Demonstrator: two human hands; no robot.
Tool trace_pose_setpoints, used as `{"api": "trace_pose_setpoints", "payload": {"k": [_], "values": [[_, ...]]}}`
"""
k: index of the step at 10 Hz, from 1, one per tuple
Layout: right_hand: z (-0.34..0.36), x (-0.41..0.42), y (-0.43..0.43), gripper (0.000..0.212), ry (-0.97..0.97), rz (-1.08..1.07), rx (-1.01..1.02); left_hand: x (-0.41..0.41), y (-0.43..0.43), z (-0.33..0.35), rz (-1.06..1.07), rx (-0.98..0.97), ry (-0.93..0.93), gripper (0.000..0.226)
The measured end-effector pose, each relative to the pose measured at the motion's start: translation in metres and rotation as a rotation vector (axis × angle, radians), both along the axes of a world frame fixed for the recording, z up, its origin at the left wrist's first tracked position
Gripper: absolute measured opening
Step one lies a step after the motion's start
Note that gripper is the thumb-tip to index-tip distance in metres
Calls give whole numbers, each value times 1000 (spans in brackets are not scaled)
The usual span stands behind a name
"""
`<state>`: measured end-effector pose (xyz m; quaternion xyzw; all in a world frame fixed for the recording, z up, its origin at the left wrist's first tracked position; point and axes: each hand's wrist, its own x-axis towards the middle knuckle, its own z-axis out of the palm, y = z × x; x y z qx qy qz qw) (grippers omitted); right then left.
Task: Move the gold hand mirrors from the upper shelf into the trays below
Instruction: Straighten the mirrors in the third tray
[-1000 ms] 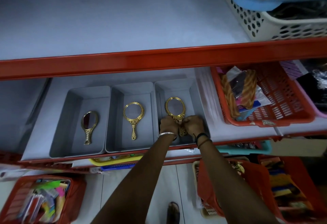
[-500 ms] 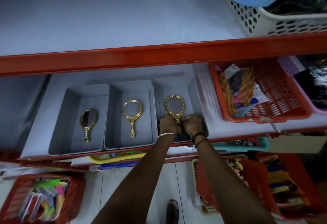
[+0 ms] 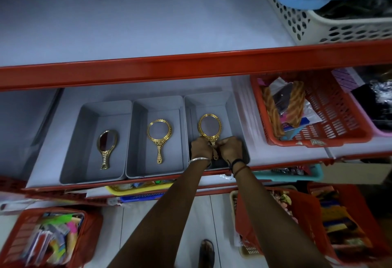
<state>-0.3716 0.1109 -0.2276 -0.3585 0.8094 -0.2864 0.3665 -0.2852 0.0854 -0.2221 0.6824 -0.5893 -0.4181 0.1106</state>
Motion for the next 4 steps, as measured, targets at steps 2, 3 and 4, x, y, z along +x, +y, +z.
{"api": "trace_pose_setpoints", "payload": {"k": [2,3,4], "values": [[5,1,3,19,21,15,-11,4,4,11,23,-59,8,24],[16,4,7,20,76,30,-24,9,9,23,-23,-108,4,25],[41,14,14,20,161,74,-133,18,15,27,-85,-229,17,25]]}}
